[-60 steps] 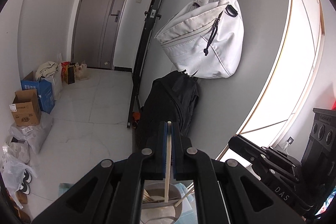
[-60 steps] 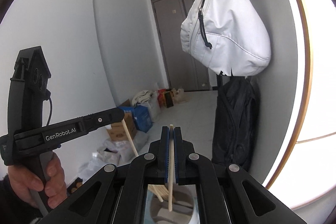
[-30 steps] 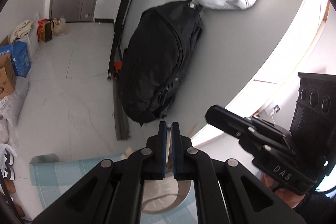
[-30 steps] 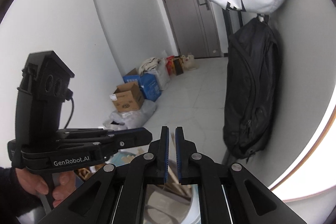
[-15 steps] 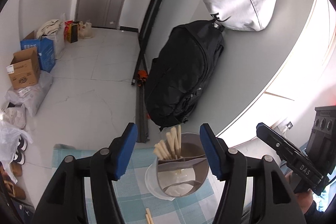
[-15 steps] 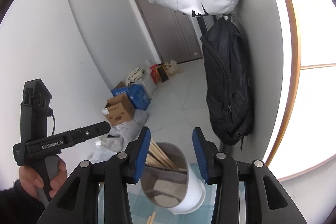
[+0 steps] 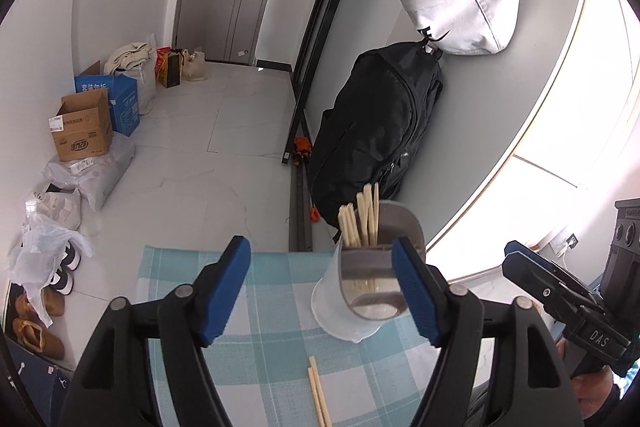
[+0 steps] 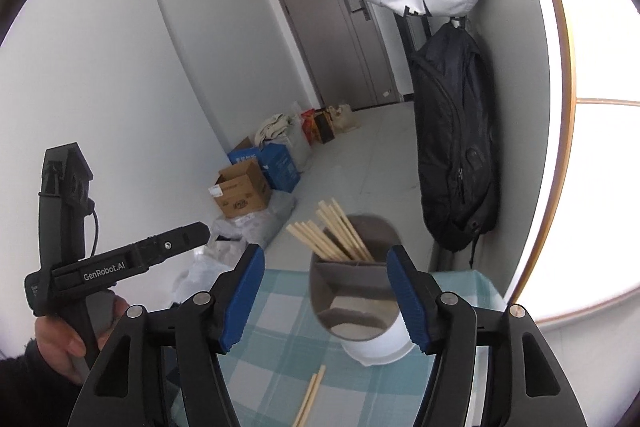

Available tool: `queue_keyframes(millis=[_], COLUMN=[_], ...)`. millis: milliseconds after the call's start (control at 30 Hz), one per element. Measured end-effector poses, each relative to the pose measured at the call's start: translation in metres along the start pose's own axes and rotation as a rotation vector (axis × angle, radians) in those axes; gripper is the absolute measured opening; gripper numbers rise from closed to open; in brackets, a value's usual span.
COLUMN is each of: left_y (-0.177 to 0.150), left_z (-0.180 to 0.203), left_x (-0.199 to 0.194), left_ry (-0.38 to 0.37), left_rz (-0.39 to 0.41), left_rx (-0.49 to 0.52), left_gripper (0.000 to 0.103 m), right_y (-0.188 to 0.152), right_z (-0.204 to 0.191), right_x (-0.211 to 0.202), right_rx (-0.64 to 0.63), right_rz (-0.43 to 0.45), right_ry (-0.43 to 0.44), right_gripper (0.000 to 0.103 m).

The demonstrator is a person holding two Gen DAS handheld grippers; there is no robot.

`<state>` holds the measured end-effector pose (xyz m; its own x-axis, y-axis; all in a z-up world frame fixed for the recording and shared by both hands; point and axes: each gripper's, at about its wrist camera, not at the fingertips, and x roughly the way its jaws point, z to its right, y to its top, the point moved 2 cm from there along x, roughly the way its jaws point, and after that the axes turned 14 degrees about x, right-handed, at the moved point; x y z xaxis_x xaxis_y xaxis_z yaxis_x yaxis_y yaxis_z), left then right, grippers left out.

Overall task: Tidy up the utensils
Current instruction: 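Withdraw both grippers from the holder back toward the cloth, then lower the right gripper onto the loose chopsticks and grasp one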

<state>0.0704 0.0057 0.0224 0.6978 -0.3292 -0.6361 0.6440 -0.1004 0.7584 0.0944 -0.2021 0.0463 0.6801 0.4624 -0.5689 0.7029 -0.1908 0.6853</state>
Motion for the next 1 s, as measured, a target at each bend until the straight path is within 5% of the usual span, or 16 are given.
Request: queue_keyframes(millis=[400, 567, 1000], left_y=[-0.065, -0.095, -0.114], left_z=[-0.015, -0.031, -0.070], left_x=[0.004, 0.018, 0.030], left_ry=[0.097, 0.107, 0.079], left_rz=[-0.010, -0.045, -0.140], left_rx=[-0.009, -0.054, -0.180], left_gripper=[0.076, 0.076, 0.076], right_y=[-0.081, -0.124, -0.168], right_z=[0.002, 0.006, 0.013], right_x=[0.033, 0.070, 0.151], right_rx=[-0.028, -0.065, -0.117], right_rz=[-0.168, -0.332, -0.548], right_ry=[-0.029, -0.087, -0.252], right_gripper=[0.063, 0.030, 0.019])
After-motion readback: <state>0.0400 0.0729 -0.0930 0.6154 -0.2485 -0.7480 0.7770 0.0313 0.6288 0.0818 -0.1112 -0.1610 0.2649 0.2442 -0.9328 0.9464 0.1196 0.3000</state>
